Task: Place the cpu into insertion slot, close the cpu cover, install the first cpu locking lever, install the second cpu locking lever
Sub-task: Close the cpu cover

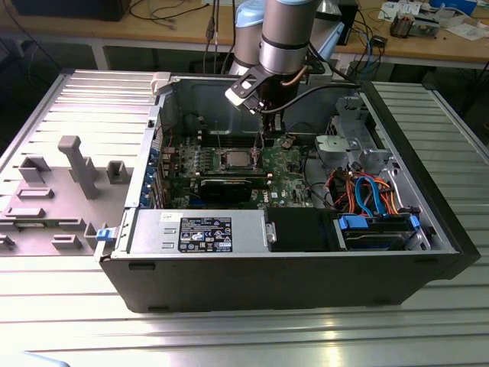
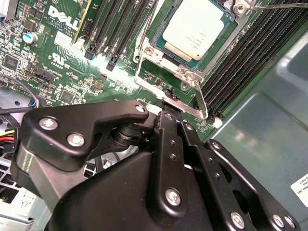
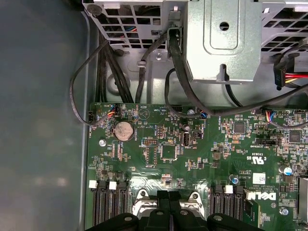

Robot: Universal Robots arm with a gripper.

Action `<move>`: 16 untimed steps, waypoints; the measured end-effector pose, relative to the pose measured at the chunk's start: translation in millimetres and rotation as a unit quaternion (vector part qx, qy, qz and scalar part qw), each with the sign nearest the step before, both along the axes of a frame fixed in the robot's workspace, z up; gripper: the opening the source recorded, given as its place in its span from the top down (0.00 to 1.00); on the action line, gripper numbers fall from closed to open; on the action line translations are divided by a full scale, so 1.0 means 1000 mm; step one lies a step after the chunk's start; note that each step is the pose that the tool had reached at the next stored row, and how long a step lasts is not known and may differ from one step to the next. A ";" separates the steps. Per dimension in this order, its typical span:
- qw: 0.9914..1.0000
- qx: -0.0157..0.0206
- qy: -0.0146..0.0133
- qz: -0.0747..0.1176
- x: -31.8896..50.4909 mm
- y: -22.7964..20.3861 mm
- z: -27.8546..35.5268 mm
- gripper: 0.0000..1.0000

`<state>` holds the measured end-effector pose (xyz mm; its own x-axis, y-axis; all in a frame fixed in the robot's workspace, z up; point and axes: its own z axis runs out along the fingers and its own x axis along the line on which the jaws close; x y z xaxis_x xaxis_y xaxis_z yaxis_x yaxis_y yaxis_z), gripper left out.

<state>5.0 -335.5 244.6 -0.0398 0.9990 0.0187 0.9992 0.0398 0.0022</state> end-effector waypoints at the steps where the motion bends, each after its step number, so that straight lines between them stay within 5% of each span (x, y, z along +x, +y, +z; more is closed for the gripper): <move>1: 1.000 0.000 0.000 0.000 -0.0001 0.0000 0.0000 0.89; 16: 1.000 0.000 0.000 0.000 -0.0096 0.0000 0.0000 0.89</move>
<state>-4.6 -335.5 244.6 -0.0398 0.9990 0.0186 0.9992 0.0397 0.0022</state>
